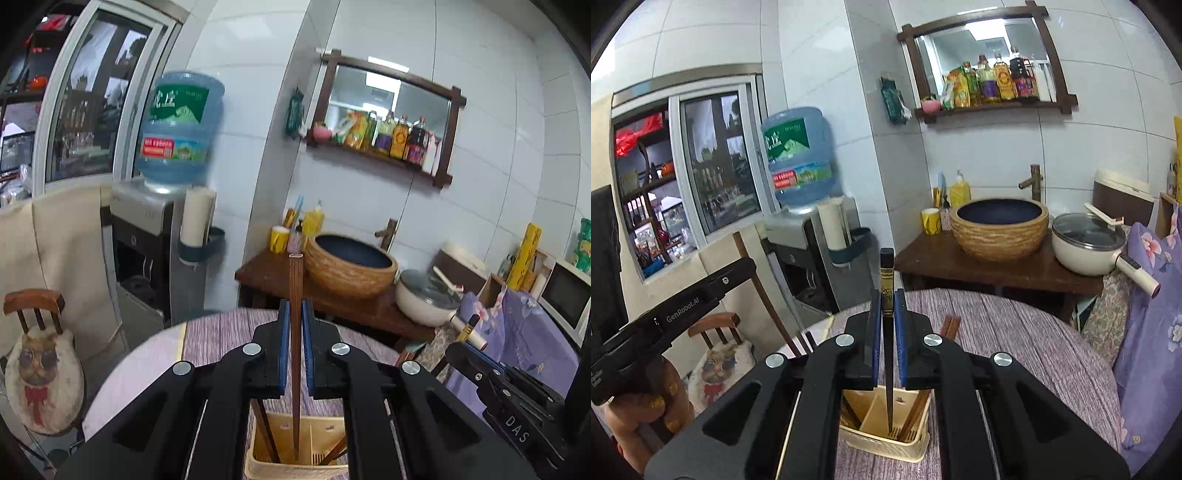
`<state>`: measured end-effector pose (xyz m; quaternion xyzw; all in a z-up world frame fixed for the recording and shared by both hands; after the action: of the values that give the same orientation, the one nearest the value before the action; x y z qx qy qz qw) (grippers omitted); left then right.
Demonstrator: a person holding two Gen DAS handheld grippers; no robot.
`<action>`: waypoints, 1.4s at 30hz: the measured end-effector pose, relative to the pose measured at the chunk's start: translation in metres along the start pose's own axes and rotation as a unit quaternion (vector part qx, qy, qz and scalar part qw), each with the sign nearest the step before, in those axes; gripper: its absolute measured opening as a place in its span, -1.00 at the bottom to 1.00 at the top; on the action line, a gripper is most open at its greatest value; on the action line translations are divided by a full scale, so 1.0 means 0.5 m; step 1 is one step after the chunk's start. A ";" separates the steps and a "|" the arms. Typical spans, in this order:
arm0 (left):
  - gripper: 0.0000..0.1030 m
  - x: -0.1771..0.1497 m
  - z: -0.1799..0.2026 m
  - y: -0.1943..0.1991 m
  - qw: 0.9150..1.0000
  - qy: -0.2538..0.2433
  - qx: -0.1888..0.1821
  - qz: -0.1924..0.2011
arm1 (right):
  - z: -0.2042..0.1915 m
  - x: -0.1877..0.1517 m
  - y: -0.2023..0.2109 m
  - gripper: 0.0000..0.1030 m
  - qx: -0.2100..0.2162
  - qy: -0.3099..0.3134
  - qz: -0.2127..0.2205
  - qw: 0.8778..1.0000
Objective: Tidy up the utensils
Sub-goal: 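Lower both held chopsticks into the cream holder, then open both tools to release the chopsticks and move back down, then lower the left tool onto a steel spoon and close on its handle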
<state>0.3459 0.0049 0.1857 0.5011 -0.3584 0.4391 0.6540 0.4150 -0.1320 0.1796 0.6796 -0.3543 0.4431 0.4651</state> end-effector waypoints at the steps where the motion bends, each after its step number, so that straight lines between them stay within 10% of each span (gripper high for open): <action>1: -0.85 -0.010 -0.005 -0.008 1.000 0.002 0.002 -0.005 | 0.006 -0.014 -0.012 -0.85 -0.001 -0.002 -0.007 1.000; 19: -0.84 -0.150 -0.026 -0.071 0.998 -0.012 0.027 -0.057 | 0.043 -0.136 -0.066 -0.84 -0.001 -0.011 -0.031 0.999; 22: -0.51 -0.157 -0.025 -0.054 0.998 -0.009 0.018 -0.056 | 0.039 -0.143 -0.042 -0.60 0.003 0.001 -0.013 1.000; 24: -0.06 -0.166 -0.026 -0.027 0.999 -0.012 0.021 -0.043 | 0.036 -0.153 -0.016 -0.04 -0.003 0.008 -0.001 1.000; 29: 0.29 -0.214 -0.031 0.026 0.998 -0.030 0.025 -0.046 | 0.050 -0.217 0.047 -0.02 -0.008 0.012 -0.011 1.000; 42: 0.34 -0.461 -0.048 0.072 0.981 -0.047 0.029 -0.185 | 0.133 -0.492 0.099 0.01 -0.068 -0.043 -0.139 0.987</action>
<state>0.2305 -0.0177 -0.0173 0.5974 -0.2769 0.2967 0.6917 0.3013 -0.1936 -0.0454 0.7072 -0.3051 0.3194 0.5520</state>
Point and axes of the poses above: each gripper's, at about its wrist camera, not at the fingertips, and y roughly against the way its jaws point, z to its right, x to its top, the point moved 1 cm from there along -y, roughly the way its jaws point, and after that the axes turned 1 degree about y, right-handed, at the moved point
